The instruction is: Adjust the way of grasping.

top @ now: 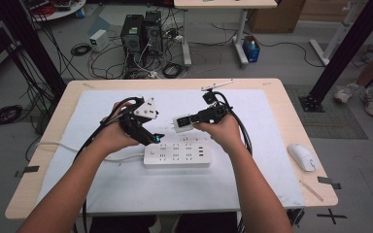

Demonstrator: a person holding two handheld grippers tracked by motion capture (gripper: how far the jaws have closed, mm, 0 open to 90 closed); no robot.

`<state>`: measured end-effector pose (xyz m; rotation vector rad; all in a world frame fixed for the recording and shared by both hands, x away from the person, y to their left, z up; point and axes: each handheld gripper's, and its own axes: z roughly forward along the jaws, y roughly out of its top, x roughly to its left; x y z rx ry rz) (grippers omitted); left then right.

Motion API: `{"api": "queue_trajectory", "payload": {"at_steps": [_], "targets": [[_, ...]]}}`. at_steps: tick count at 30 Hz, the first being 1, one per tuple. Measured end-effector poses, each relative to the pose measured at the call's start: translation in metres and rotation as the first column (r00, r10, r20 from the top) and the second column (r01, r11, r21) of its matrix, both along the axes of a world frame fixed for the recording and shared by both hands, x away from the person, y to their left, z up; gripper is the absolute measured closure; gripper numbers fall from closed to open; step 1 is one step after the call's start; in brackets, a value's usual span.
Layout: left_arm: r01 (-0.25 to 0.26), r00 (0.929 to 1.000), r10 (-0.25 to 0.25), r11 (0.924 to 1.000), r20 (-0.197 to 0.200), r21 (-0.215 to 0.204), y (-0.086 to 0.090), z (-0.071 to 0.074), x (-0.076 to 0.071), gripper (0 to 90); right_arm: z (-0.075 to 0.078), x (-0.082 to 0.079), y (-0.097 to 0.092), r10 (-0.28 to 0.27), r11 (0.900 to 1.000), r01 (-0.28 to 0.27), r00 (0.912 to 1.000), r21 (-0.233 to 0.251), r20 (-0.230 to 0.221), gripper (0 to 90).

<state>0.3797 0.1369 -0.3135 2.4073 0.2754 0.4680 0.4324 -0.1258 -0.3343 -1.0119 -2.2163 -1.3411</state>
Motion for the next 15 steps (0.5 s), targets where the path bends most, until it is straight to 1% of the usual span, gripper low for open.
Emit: {"api": "queue_trajectory", "payload": {"at_steps": [4, 7, 10, 11, 13, 14, 15], "targets": [[-0.029, 0.9991, 0.029, 0.9995, -0.030, -0.008, 0.009, 0.003, 0.004, 21.0, 0.007, 0.000, -0.003, 0.000, 0.9988, 0.001, 0.9996, -0.049, 0.030, 62.5], [-0.056, 0.9971, 0.056, 0.9984, -0.051, 0.005, 0.017, 0.005, 0.008, 17.6, 0.013, 0.001, -0.005, 0.004, 0.9967, 0.000, 0.9991, -0.081, 0.043, 62.5], [-0.068, 0.9946, 0.070, 0.9973, -0.076, 0.030, 0.025, 0.008, 0.012, 16.6, 0.019, 0.001, -0.008, 0.012, 0.9938, -0.006, 0.9982, -0.111, 0.059, 62.5], [-0.075, 0.9927, 0.079, 0.9965, -0.092, 0.036, 0.027, 0.008, 0.013, 15.6, 0.022, 0.001, -0.009, 0.011, 0.9920, -0.003, 0.9976, -0.126, 0.068, 62.4], [-0.090, 0.9885, 0.097, 0.9941, -0.116, 0.060, 0.032, 0.009, 0.016, 12.1, 0.026, 0.002, -0.012, 0.014, 0.9875, -0.001, 0.9965, -0.158, 0.083, 62.4], [-0.093, 0.9852, 0.103, 0.9927, -0.137, 0.077, 0.035, 0.010, 0.017, 11.3, 0.028, 0.002, -0.013, 0.016, 0.9846, -0.001, 0.9961, -0.175, 0.087, 62.5], [-0.095, 0.9834, 0.107, 0.9914, -0.146, 0.090, 0.038, 0.011, 0.019, 11.1, 0.031, 0.002, -0.015, 0.018, 0.9813, 0.001, 0.9953, -0.192, 0.095, 62.4]]}}
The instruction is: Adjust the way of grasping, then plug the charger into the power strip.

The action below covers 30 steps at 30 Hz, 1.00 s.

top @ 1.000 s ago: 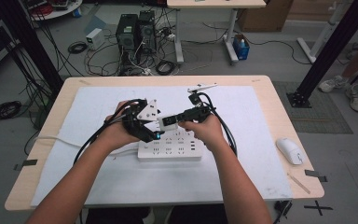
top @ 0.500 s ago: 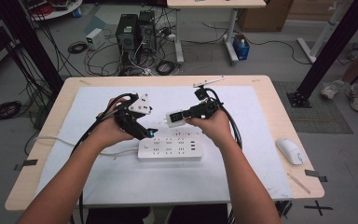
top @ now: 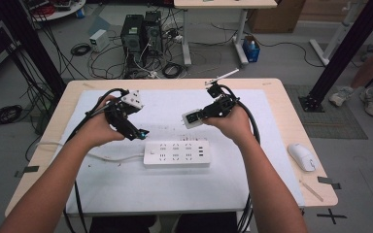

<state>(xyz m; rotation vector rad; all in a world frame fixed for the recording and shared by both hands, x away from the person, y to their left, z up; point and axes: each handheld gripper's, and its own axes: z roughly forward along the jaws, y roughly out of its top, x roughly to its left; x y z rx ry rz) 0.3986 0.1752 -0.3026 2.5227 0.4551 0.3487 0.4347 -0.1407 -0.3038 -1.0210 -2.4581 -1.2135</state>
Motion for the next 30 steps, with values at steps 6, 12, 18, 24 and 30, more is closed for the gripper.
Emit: {"api": "queue_trajectory", "payload": {"at_steps": [6, 12, 18, 24, 30], "targets": [[-0.030, 0.9985, 0.032, 0.9981, -0.045, 0.054, 0.020, 0.005, 0.010, 7.7, 0.016, 0.001, -0.007, 0.017, 0.9946, -0.012, 0.9987, -0.103, 0.049, 62.5], [-0.033, 0.9934, 0.047, 0.9908, -0.105, 0.131, 0.034, 0.014, 0.018, 7.1, 0.033, 0.000, -0.009, 0.023, 0.9836, -0.010, 0.9972, -0.180, 0.071, 62.4], [-0.034, 0.9910, 0.058, 0.9808, -0.120, 0.192, 0.043, 0.024, 0.029, 5.1, 0.037, 0.001, -0.014, 0.021, 0.9813, -0.007, 0.9970, -0.193, 0.075, 62.4], [-0.027, 0.9896, 0.055, 0.9782, -0.133, 0.206, 0.048, 0.030, 0.034, 5.1, 0.036, 0.001, -0.018, 0.023, 0.9724, -0.006, 0.9972, -0.233, 0.072, 62.4], [-0.015, 0.9910, 0.047, 0.9696, -0.125, 0.244, 0.048, 0.030, 0.035, 5.2, 0.039, 0.005, -0.014, 0.042, 0.9666, -0.023, 0.9967, -0.255, 0.070, 62.4]]}}
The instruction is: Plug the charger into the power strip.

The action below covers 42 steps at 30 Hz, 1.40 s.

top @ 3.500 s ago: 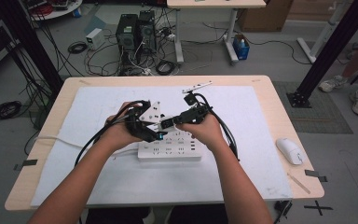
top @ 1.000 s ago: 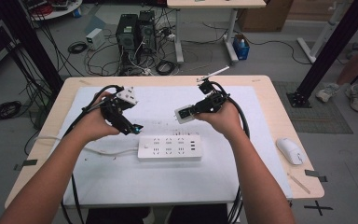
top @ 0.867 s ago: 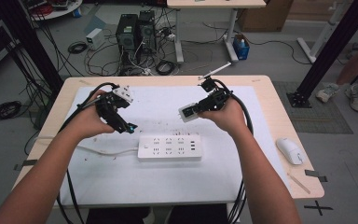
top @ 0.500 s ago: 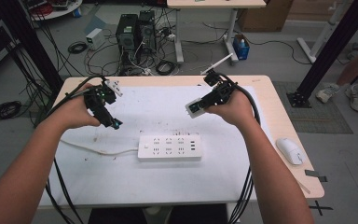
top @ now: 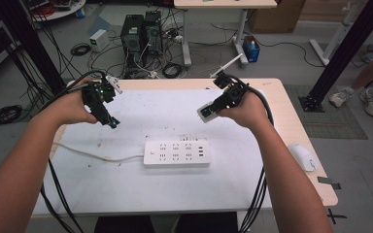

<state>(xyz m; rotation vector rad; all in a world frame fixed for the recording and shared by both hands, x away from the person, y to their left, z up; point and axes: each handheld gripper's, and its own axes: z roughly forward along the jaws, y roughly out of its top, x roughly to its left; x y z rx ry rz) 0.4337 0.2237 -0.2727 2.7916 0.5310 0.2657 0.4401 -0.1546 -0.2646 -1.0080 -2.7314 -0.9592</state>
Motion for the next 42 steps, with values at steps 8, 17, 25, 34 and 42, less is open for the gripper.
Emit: {"api": "queue_trajectory", "payload": {"at_steps": [8, 17, 25, 34, 42], "targets": [[-0.014, 0.9999, 0.014, 0.9997, -0.009, 0.021, 0.008, -0.002, 0.002, 5.1, 0.007, 0.010, 0.014, 0.071, 0.9946, -0.070, 0.9975, -0.076, 0.009, 62.4], [-0.011, 0.9990, 0.012, 0.9993, -0.044, 0.036, 0.010, -0.008, 0.000, 5.1, 0.000, 0.013, 0.037, 0.201, 0.9608, -0.197, 0.9797, -0.195, -0.002, 62.4], [-0.014, 0.9981, 0.017, 0.9990, -0.060, 0.043, 0.009, -0.013, -0.002, 5.2, -0.013, 0.010, 0.055, 0.327, 0.9072, -0.319, 0.9449, -0.275, -0.017, 62.4], [-0.023, 0.9974, 0.026, 0.9987, -0.068, 0.047, 0.013, -0.013, -0.005, 5.2, -0.032, 0.007, 0.076, 0.414, 0.8360, -0.403, 0.9088, -0.372, -0.056, 62.4], [-0.051, 0.9957, 0.055, 0.9971, -0.074, 0.056, 0.027, -0.016, -0.007, 5.1, -0.051, 0.006, 0.092, 0.477, 0.7814, -0.471, 0.8739, -0.409, -0.096, 62.4]]}}
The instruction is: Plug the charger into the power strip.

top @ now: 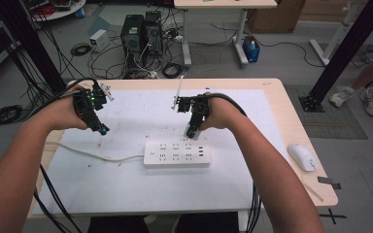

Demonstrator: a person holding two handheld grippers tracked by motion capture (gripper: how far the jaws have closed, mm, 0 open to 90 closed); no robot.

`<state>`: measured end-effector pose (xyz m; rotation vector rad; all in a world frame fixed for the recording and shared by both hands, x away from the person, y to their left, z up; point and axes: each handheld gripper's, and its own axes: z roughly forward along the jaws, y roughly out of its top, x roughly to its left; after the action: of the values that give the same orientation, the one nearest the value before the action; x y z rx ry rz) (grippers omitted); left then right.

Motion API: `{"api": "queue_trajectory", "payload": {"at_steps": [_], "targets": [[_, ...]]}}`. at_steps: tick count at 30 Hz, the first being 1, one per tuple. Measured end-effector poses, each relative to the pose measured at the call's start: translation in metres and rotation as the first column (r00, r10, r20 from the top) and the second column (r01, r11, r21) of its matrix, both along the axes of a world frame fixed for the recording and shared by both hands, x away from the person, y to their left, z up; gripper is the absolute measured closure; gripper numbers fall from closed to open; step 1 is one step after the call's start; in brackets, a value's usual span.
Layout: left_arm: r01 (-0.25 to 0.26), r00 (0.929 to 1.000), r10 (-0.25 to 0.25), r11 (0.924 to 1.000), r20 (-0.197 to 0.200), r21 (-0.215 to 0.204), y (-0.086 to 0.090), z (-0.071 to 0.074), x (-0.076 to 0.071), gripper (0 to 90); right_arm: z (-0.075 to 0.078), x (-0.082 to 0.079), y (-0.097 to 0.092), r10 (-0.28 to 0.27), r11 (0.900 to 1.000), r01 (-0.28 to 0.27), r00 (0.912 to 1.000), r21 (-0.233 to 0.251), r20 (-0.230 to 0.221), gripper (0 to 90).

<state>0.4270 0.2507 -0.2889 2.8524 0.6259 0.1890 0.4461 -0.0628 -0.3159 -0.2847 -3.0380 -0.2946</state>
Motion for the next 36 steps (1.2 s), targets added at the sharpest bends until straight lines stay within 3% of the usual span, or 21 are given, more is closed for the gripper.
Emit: {"api": "queue_trajectory", "payload": {"at_steps": [4, 14, 19, 28, 36], "targets": [[-0.011, 0.9999, 0.011, 0.9999, -0.003, 0.003, 0.006, -0.004, -0.002, 5.2, -0.017, -0.003, 0.010, 0.065, 0.9968, -0.066, 0.9978, -0.045, -0.009, 62.4], [-0.029, 0.9996, 0.029, 0.9996, -0.006, 0.004, 0.012, -0.008, -0.003, 5.1, -0.028, -0.005, 0.021, 0.142, 0.9849, -0.141, 0.9899, -0.100, -0.006, 62.4], [-0.033, 0.9994, 0.033, 0.9995, -0.006, 0.002, 0.012, -0.011, -0.003, 5.2, -0.030, -0.006, 0.021, 0.134, 0.9833, -0.134, 0.9909, -0.123, -0.005, 62.4], [-0.024, 0.9997, 0.024, 0.9997, -0.007, -0.004, 0.009, -0.012, -0.001, 5.1, -0.032, -0.006, 0.025, 0.137, 0.9828, -0.137, 0.9905, -0.124, -0.009, 62.4], [-0.018, 0.9998, 0.018, 0.9998, -0.005, -0.006, 0.010, -0.014, -0.003, 5.1, -0.038, -0.008, 0.028, 0.158, 0.9761, -0.157, 0.9874, -0.150, -0.010, 62.4]]}}
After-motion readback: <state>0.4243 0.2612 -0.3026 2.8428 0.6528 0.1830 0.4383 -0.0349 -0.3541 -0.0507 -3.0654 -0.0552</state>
